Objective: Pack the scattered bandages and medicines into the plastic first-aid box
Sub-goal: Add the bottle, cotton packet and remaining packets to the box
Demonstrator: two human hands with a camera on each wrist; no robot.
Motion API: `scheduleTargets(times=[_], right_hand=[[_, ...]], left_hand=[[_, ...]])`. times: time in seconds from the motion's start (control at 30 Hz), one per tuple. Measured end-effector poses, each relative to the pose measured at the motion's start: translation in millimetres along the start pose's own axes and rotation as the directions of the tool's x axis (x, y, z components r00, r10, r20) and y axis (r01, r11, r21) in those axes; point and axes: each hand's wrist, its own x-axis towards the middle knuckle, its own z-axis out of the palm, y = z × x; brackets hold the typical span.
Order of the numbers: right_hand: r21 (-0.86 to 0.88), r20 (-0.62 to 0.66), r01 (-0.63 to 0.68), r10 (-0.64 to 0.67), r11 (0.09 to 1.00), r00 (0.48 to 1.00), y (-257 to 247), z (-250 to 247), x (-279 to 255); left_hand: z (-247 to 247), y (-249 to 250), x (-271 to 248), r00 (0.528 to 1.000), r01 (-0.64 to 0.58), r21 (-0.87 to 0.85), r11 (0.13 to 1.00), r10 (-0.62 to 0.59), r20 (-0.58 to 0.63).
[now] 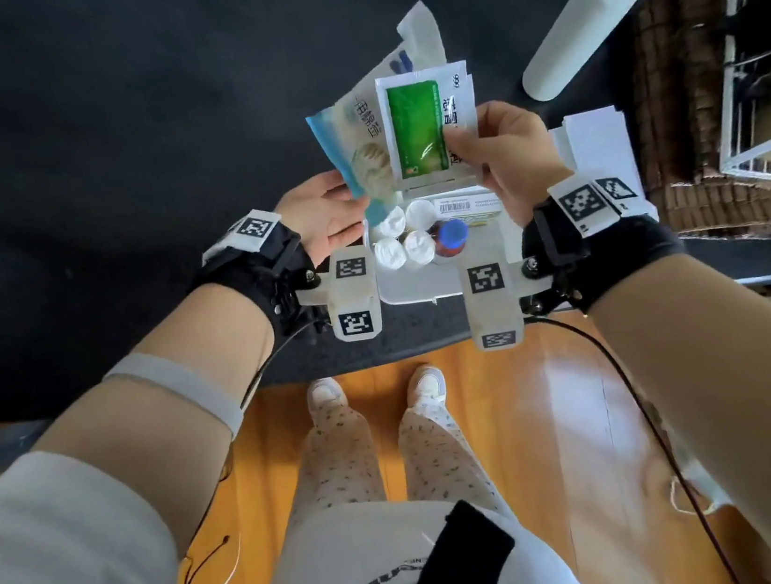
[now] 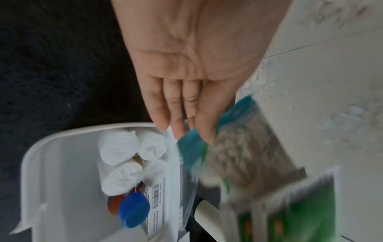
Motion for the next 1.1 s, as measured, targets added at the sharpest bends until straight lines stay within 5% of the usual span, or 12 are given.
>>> scheduleTargets(times=[0.17,0.3,0.47,0.73,0.9,1.1], right_hand=[[-0.18,0.203,0.108,-0.071,0.978,0.977,15,-44,-13],[-0.242,0.387,0.11,-0.008,0.964,0.922,20,-60,-21],[-0.26,0.46,0.135,0.0,0.956,0.888,29,-61,-29],[-0.239,0.209,0.116,-0.066,0.964,0.976,50,-87,-31],[-0.391,0.134,0.091,-0.041,0.916,0.99,70,-96,-32],[-0.289,0.064,0.057,-0.04,0.956,0.997,80,-96,-31]], left_hand=[[14,-15,-4,0.998,-0.059,0.001,0.998,0.059,-0.017],[27,-25,-3,0.992,-0.124,0.083,0.989,0.125,-0.007],[42,-35,-6,0.975,-0.218,0.16,0.963,0.224,-0.017],[29,-59,-8,0.958,-0.209,0.167,0.964,0.236,-0.161],[37,-67,-12,0.951,-0.216,0.148,0.965,0.242,-0.194],[50,-69,-11,0.944,-0.246,0.183,0.952,0.278,-0.179]])
